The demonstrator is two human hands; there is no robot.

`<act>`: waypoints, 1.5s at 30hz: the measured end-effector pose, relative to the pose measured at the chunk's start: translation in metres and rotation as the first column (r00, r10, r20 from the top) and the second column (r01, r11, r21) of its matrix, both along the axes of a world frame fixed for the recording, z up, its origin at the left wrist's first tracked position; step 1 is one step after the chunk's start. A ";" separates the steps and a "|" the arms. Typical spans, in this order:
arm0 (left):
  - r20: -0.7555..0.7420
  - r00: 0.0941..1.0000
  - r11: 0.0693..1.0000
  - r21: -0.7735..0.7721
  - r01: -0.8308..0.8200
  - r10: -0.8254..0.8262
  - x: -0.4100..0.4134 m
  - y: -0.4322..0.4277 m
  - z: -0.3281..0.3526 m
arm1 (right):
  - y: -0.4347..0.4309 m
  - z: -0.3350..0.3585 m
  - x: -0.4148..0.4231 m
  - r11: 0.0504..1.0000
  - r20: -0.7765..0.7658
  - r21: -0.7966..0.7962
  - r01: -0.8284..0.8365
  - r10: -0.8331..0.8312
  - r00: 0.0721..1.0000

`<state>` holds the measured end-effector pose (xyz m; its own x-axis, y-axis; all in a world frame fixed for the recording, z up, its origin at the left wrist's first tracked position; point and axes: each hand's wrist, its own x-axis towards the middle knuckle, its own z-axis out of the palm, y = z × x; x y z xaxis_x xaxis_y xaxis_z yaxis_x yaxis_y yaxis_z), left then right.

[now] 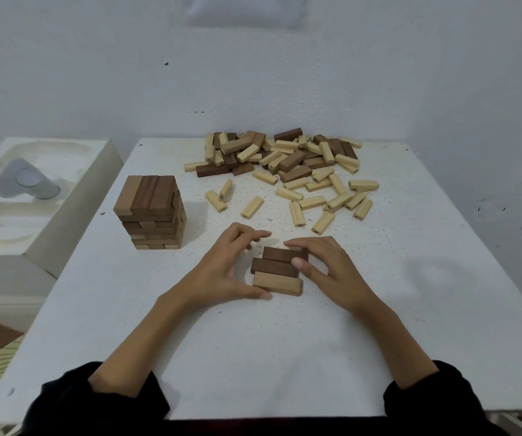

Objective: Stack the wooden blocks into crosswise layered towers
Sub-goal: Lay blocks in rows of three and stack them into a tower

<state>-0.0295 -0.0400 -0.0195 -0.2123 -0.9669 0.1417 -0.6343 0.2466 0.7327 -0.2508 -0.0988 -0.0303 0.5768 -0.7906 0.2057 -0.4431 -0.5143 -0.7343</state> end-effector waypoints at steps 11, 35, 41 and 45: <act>0.085 0.995 0.999 0.015 -0.052 0.050 -0.006 0.003 0.000 | 0.005 0.009 -0.003 0.997 -0.154 0.053 -0.050 0.058 0.986; 0.581 0.810 0.979 0.107 -0.172 0.079 -0.030 0.032 -0.008 | 0.037 -0.008 -0.001 0.942 -0.474 -0.335 0.030 -0.196 0.858; 0.566 0.823 0.982 0.123 -0.146 0.052 -0.029 0.034 -0.003 | 0.038 -0.007 -0.003 0.966 -0.468 -0.258 0.030 -0.152 0.870; 0.579 0.813 0.984 0.100 -0.151 0.066 -0.029 0.034 -0.005 | 0.039 -0.008 0.000 0.969 -0.463 -0.245 0.042 -0.155 0.873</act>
<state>-0.0587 -0.0065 -0.0247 -0.1066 -0.9888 -0.1045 -0.9650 0.0775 0.2506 -0.2509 -0.0596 -0.0385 0.5700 -0.8153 0.1021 -0.7655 -0.5720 -0.2947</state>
